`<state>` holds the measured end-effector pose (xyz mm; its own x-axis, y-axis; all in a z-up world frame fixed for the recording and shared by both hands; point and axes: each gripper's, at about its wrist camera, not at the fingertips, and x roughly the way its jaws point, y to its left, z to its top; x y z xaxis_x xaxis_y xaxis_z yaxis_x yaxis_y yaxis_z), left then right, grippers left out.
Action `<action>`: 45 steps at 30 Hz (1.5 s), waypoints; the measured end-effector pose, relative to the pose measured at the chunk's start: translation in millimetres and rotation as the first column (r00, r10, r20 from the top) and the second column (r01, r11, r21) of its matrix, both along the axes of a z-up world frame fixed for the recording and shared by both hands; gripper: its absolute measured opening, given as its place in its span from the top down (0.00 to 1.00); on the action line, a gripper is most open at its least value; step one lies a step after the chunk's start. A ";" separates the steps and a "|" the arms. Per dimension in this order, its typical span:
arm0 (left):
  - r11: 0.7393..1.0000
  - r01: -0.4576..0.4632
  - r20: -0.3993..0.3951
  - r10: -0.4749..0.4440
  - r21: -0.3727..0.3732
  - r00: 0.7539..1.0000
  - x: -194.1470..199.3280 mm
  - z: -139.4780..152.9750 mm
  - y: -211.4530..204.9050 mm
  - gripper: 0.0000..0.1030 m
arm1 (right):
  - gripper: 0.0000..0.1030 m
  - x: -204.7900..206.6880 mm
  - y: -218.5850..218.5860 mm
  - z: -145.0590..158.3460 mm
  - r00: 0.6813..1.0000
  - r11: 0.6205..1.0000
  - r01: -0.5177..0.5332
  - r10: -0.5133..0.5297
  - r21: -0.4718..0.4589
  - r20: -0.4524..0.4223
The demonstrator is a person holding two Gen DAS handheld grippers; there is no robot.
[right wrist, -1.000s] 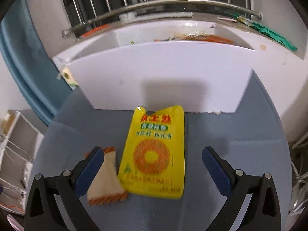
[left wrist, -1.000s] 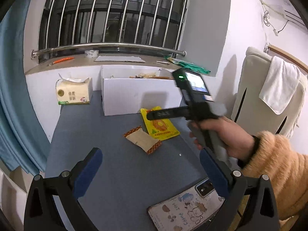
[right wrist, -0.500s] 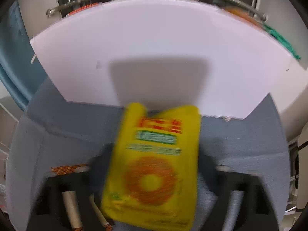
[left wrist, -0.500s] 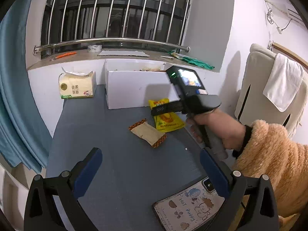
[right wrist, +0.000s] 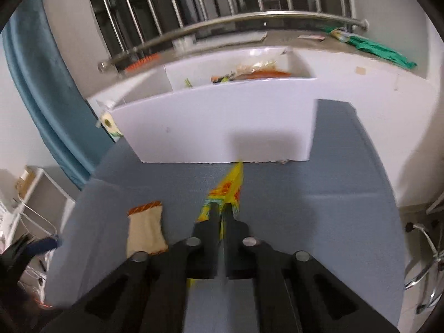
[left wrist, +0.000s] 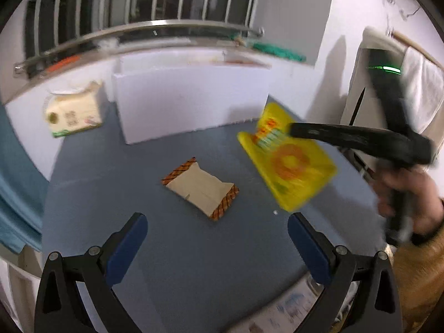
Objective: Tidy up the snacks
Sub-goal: 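Grasp the yellow chip bag with the right tool while the left tool grasps the bread slice, then lower the yellow chip bag and bread slice into the white box and open both tools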
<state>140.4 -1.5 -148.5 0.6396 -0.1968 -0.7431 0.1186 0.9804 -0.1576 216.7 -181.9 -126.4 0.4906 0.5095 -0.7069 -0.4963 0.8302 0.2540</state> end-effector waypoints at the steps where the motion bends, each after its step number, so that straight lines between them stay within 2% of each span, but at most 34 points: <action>1: 1.000 -0.005 -0.024 0.005 -0.006 1.000 9.7 -5.0 0.5 0.00 | 0.99 -12.5 -11.5 3.3 1.000 1.000 0.000 0.000 -0.013 0.015; 6: 0.999 -0.031 -0.116 0.033 0.013 0.993 52.0 -26.9 4.2 0.00 | 1.00 -22.1 -23.3 -2.3 1.000 1.000 0.017 -0.017 -0.016 0.003; 7: 0.999 -0.036 -0.131 0.037 0.011 0.991 56.6 -29.9 4.1 0.00 | 1.00 -32.0 -32.6 -0.5 1.000 1.000 0.005 -0.005 0.030 0.002; 10: 0.999 -0.046 -0.167 0.049 0.021 0.985 70.0 -38.8 1.0 0.00 | 1.00 -44.2 -42.5 2.3 1.000 0.998 0.002 -0.002 0.070 0.001; 13: 0.996 -0.062 -0.187 0.072 0.062 0.980 79.1 -45.8 -2.5 0.00 | 0.97 -50.7 -43.5 -0.1 0.999 1.000 0.024 -0.025 0.016 0.031; 14: 0.996 -0.063 -0.178 0.074 0.068 0.981 80.3 -45.9 -3.5 0.01 | 0.90 -50.7 -43.5 -0.1 0.999 1.000 0.024 -0.025 0.016 0.031; 15: 0.995 -0.065 -0.174 0.077 0.073 0.982 82.1 -46.8 -3.3 0.01 | 0.49 -52.4 -44.0 -5.2 0.998 0.999 0.054 -0.054 0.008 0.024; 16: 0.994 -0.065 -0.168 0.080 0.092 0.983 84.2 -47.3 -4.1 0.06 | 0.00 -52.9 -44.0 -7.6 0.998 0.998 0.063 -0.063 -0.001 0.023; 17: 0.990 -0.066 -0.156 0.085 0.124 0.984 85.9 -47.6 -4.8 0.20 | 0.02 -52.9 -44.0 -7.6 0.998 0.998 0.063 -0.063 -0.001 0.023; 18: 0.988 -0.065 -0.145 0.086 0.141 0.986 86.1 -46.5 -5.0 0.25 | 0.02 -56.3 -45.1 -8.5 0.998 0.998 0.062 -0.063 0.012 0.032; 19: 0.992 -0.060 -0.141 0.076 0.114 0.987 85.7 -44.0 -2.6 0.35 | 0.02 -61.3 -43.9 -7.9 0.998 0.999 0.045 -0.046 0.018 0.034; 21: 0.996 -0.054 -0.143 0.064 0.073 0.988 83.9 -41.8 1.7 0.36 | 0.02 -63.1 -42.8 -7.8 0.998 0.999 0.047 -0.047 0.003 0.041; 22: 0.996 -0.049 -0.136 0.059 0.075 0.989 80.9 -41.0 2.3 0.36 | 0.02 -65.0 -38.9 -8.3 0.998 0.999 0.041 -0.040 -0.027 0.051; 27: 0.999 -0.041 -0.057 0.042 0.012 0.997 54.1 -18.7 7.4 0.36 | 0.02 -60.6 -34.1 -12.9 0.999 0.998 0.041 -0.040 -0.042 0.030; 28: 0.999 -0.039 -0.031 0.039 -0.001 0.999 44.5 -10.0 8.7 0.36 | 0.02 -55.4 -26.6 -18.9 0.999 0.996 0.038 -0.036 -0.085 0.021; 29: 0.999 -0.034 -0.012 0.034 -0.015 0.999 37.4 -2.5 8.5 0.36 | 0.02 -55.4 -26.6 -18.9 0.999 0.996 0.038 -0.036 -0.085 0.021; 30: 0.999 -0.028 0.008 0.028 -0.028 1.000 28.4 5.7 9.4 0.36 | 0.02 -50.2 -15.8 -26.5 1.000 0.990 0.018 -0.015 -0.137 0.022; 32: 0.999 -0.021 0.048 0.023 -0.036 0.999 8.2 20.5 10.8 0.36 | 0.02 -47.1 -10.2 -30.9 1.000 0.987 0.006 -0.002 -0.162 0.023; 35: 0.999 -0.015 0.093 0.019 -0.039 0.995 -20.0 37.5 15.9 0.36 | 0.02 -31.2 13.9 -48.6 0.999 0.967 -0.031 0.034 -0.254 0.006; 40: 0.998 -0.026 0.116 0.033 -0.066 0.993 -47.3 46.0 22.7 0.36 | 0.02 -17.7 31.1 -60.4 0.998 0.955 -0.055 0.054 -0.293 -0.010; 41: 0.998 -0.031 0.117 0.038 -0.063 0.992 -48.4 43.9 23.6 0.36 | 0.06 -16.4 32.5 -61.3 0.998 0.958 -0.069 0.068 -0.277 -0.014; 42: 0.998 -0.035 0.116 0.042 -0.060 0.992 -50.2 42.5 24.3 0.36 | 0.18 -16.4 32.5 -61.3 0.998 0.958 -0.069 0.068 -0.277 -0.014; 43: 0.997 -0.043 0.116 0.050 -0.064 0.992 -51.3 39.7 25.3 0.36 | 0.42 -17.7 32.4 -56.6 0.998 0.962 -0.063 0.066 -0.265 0.005; 44: 0.996 -0.045 0.114 0.053 -0.075 0.992 -52.3 38.1 27.9 0.36 | 0.53 -18.1 32.7 -54.7 0.998 0.962 -0.066 0.068 -0.267 -0.001; 45: 0.995 -0.047 0.113 0.057 -0.086 0.992 -52.9 36.0 30.8 0.36 | 0.59 -20.0 32.3 -52.7 0.998 0.962 -0.067 0.070 -0.263 0.001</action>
<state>87.5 29.3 -112.5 0.7311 -0.2191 -0.6461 0.0896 0.9697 -0.2273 196.7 -149.6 -179.1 0.4690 0.3391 -0.8155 -0.5558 0.8309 0.0259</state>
